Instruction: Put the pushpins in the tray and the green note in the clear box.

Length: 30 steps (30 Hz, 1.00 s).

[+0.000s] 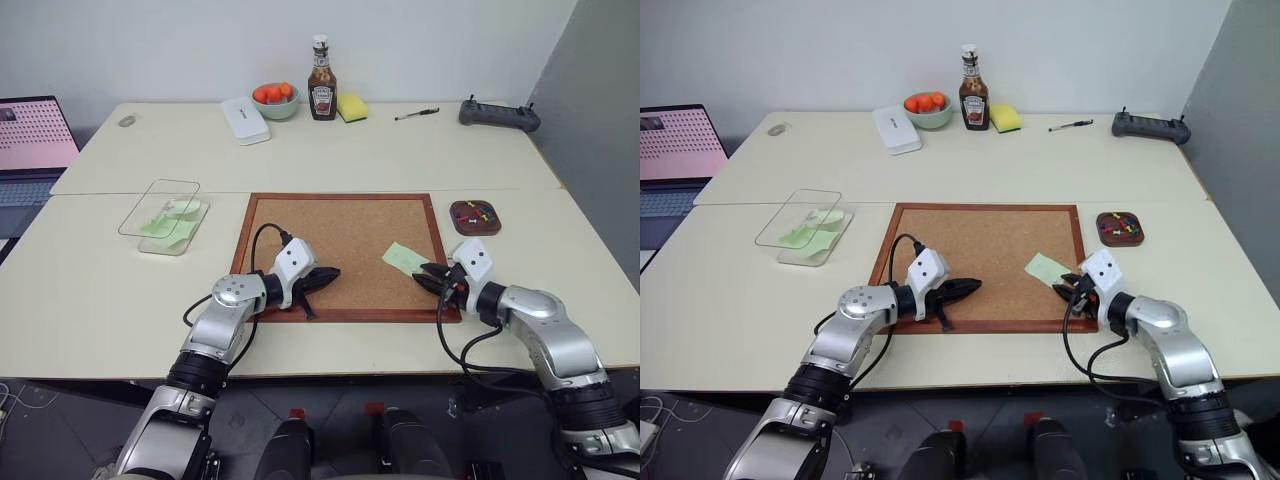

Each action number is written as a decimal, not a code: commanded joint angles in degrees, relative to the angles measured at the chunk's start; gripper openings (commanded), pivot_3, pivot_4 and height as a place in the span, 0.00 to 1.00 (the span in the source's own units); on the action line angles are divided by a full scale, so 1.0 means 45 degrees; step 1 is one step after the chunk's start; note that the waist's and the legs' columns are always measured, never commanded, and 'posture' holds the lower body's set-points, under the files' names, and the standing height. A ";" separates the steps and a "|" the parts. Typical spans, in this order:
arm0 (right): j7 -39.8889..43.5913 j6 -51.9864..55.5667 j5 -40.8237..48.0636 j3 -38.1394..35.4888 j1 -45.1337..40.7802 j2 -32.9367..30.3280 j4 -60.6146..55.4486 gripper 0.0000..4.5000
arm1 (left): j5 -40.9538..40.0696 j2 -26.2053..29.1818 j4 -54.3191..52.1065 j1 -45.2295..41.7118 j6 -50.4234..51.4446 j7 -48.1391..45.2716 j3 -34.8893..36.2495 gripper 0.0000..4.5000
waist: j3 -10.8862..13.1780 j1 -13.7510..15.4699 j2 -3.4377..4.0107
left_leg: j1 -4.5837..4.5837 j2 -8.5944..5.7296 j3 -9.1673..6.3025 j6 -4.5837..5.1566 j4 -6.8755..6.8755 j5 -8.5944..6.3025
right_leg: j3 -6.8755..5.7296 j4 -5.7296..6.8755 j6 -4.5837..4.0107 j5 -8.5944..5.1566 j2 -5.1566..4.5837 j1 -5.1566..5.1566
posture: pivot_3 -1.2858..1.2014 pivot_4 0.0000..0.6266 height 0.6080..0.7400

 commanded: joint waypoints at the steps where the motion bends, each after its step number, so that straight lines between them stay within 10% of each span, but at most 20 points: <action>1: -0.0150 -0.0324 -0.0109 -0.0106 -0.0330 0.0112 0.0239 0.30 | 0.0321 0.0128 0.0190 0.0369 0.0255 -0.0033 -0.0313 0.00 | 0.0000 0.0009 0.0000 | -0.0001 -0.0001 -0.0001 0.0000 0.0000 0.0000 | -0.0001 -0.0001 0.0000 0.0000 0.0000 0.0000 | 0.52 0.24 1.00; 10: 0.0007 -0.0365 0.0232 -0.0328 -0.0303 0.0246 0.0157 0.00 | 0.0339 0.0212 0.0091 0.0413 0.0292 -0.0042 -0.0314 0.00 | 0.0000 0.0011 0.0000 | -0.0002 -0.0004 0.0001 0.0000 0.0002 0.0000 | 0.0003 -0.0001 0.0002 0.0001 -0.0002 0.0000 | 0.52 0.24 1.00; 30: 0.0176 -0.0244 0.1268 -0.0663 -0.0945 0.0366 -0.1598 0.00 | 0.0396 0.0173 0.0325 0.0300 0.0153 0.0058 -0.0325 0.00 | 0.0000 0.0005 0.0001 | -0.0001 0.0002 -0.0005 0.0000 0.0000 0.0000 | -0.0003 -0.0001 0.0002 0.0001 0.0002 0.0001 | 0.52 0.24 1.00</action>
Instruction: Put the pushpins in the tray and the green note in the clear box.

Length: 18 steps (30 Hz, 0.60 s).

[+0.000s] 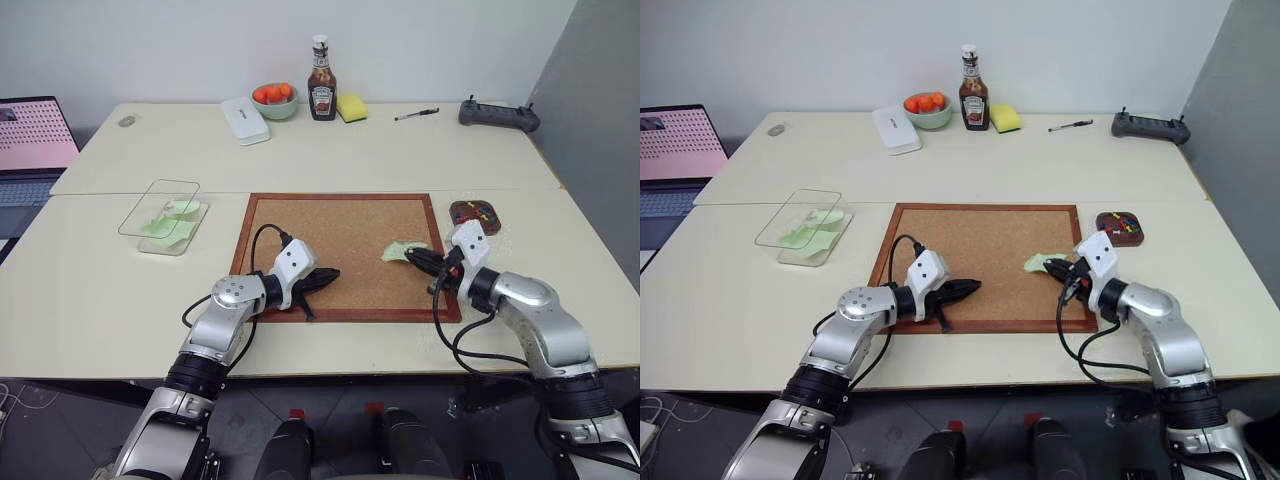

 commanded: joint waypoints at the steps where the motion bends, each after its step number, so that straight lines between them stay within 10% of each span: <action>1: 0.0034 -0.0109 0.0187 -0.0246 -0.0274 -0.0118 -0.0641 0.00 | 0.0327 0.0058 0.0475 0.0185 0.0295 0.0048 -0.0252 0.00 | 0.0000 0.0002 0.0000 | 0.0000 0.0000 0.0000 0.0000 0.0000 0.0000 | 0.0000 0.0000 0.0000 0.0000 0.0000 0.0000 | 0.52 0.24 1.00; 7: -0.0056 -0.0125 0.0196 -0.0189 -0.0464 -0.0058 -0.0707 0.00 | -0.0432 -0.0172 0.0043 0.0054 0.0998 0.0104 0.0308 0.00 | 0.0000 0.0002 0.0000 | 0.0000 -0.0001 0.0002 0.0000 0.0001 0.0000 | 0.0003 0.0002 0.0000 0.0000 0.0000 0.0000 | 0.52 0.24 1.00; 18: -0.0151 -0.0782 -0.0207 0.0195 -0.0962 0.0191 -0.0392 0.00 | -0.3843 -0.1337 -0.2996 0.0142 0.5832 0.1485 0.2346 0.40 | 0.0008 0.0010 -0.0010 | -0.0029 -0.0002 -0.0015 -0.0001 0.0002 0.0001 | -0.0010 -0.0002 0.0001 0.0001 -0.0001 -0.0019 | 0.52 0.24 1.00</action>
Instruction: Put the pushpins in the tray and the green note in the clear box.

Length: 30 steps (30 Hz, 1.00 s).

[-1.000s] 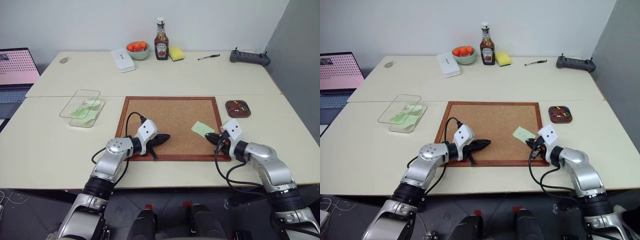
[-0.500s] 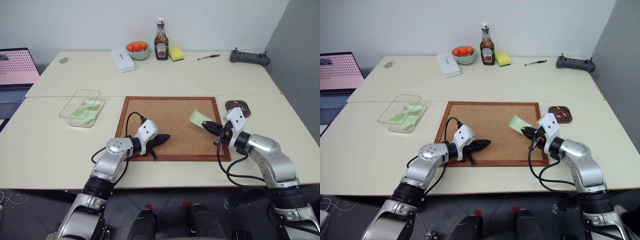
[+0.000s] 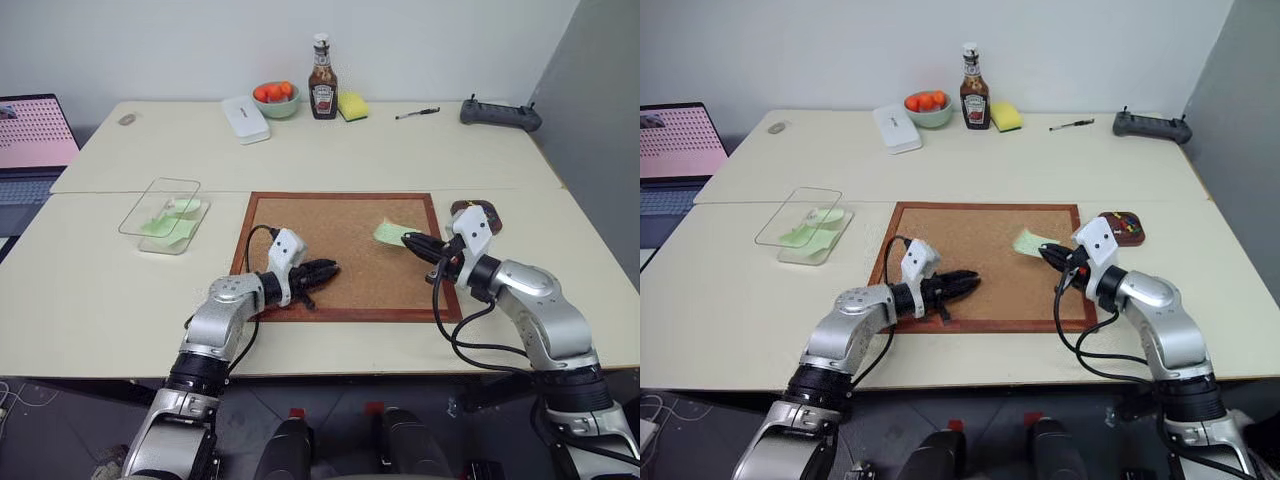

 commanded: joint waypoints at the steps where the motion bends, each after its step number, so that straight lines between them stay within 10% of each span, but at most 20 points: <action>1: 0.0012 -0.0473 -0.0139 0.0070 -0.0383 0.0066 -0.0209 0.00 | -0.1264 -0.0524 -0.1420 0.0085 0.1561 0.0833 0.0642 0.44 | 0.0000 0.0016 0.0000 | 0.0000 -0.0001 -0.0001 0.0000 0.0000 0.0000 | 0.0000 -0.0002 0.0000 0.0000 -0.0001 0.0000 | 0.52 0.24 1.00; 12: -0.0007 -0.0420 -0.0102 0.0158 -0.0627 0.0115 -0.0473 0.00 | -0.3658 -0.2800 -0.0986 -0.1450 0.4172 0.3444 0.2425 0.89 | 0.0006 0.0029 -0.0011 | -0.0002 -0.0004 0.0000 -0.0002 0.0003 0.0001 | 0.0000 -0.0001 0.0001 0.0001 -0.0001 0.0000 | 0.52 0.24 1.00; 30: -0.0125 -0.0277 -0.0075 0.0194 -0.0649 0.0100 -0.0899 0.00 | -0.5099 -0.4794 0.2894 -0.3917 0.5277 0.4785 0.3924 0.89 | 0.0010 0.0017 -0.0018 | -0.0003 -0.0010 0.0007 -0.0006 0.0004 0.0002 | 0.0005 -0.0008 0.0004 0.0002 -0.0001 0.0000 | 0.52 0.24 1.00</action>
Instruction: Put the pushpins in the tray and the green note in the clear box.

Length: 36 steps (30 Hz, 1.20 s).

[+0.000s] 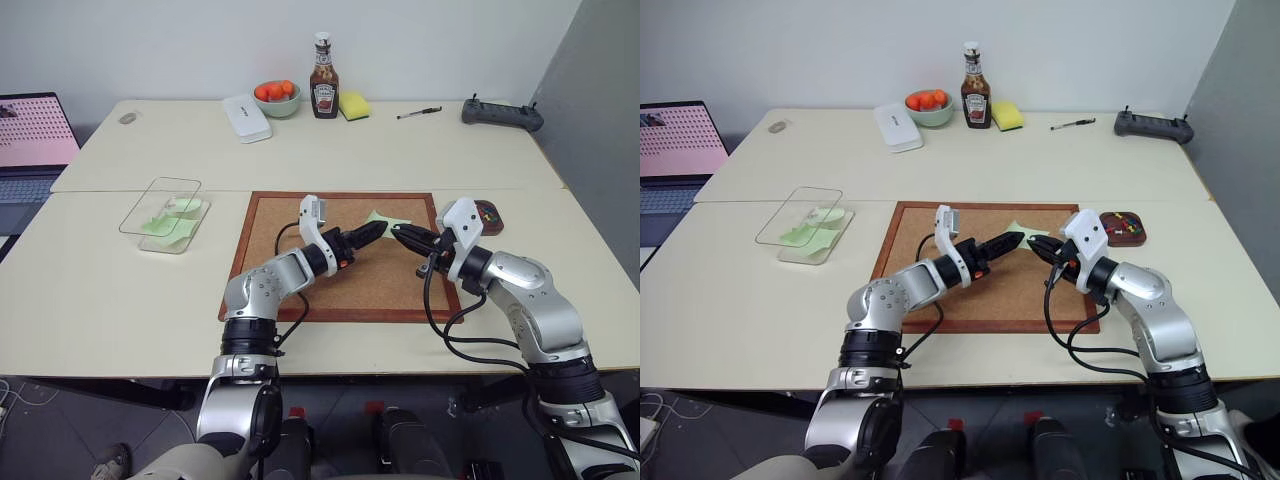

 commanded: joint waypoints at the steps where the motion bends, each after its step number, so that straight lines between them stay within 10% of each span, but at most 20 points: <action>1: -0.0058 -0.0110 0.0058 -0.0137 -0.0193 -0.0021 -0.0626 0.00 | -0.0554 -0.0266 0.0224 -0.0508 -0.0002 0.0002 0.0345 0.85 | 0.0000 -0.0001 0.0000 | 0.0000 0.0001 0.0001 0.0000 0.0000 0.0000 | 0.0000 0.0001 0.0000 0.0000 0.0000 0.0000 | 0.52 0.24 1.00; 23: -0.0210 -0.0001 0.0077 -0.0131 -0.0053 -0.0056 -0.0947 0.00 | -0.1576 -0.0479 -0.0084 -0.0389 0.0494 0.0118 0.0912 0.01 | 0.0001 0.0004 -0.0001 | -0.0002 -0.0002 0.0000 -0.0002 0.0000 0.0000 | 0.0001 -0.0001 0.0001 0.0000 -0.0001 0.0000 | 0.52 0.24 1.00; 36: -0.0603 0.0260 0.0599 -0.0502 -0.0138 0.0442 -0.0960 0.00 | -0.1548 -0.0166 -0.0522 -0.0008 0.0478 -0.0029 0.0503 0.01 | 0.0001 -0.0005 -0.0001 | 0.0000 -0.0001 0.0001 -0.0003 -0.0001 0.0000 | 0.0003 -0.0001 0.0001 0.0000 0.0000 0.0000 | 0.52 0.24 1.00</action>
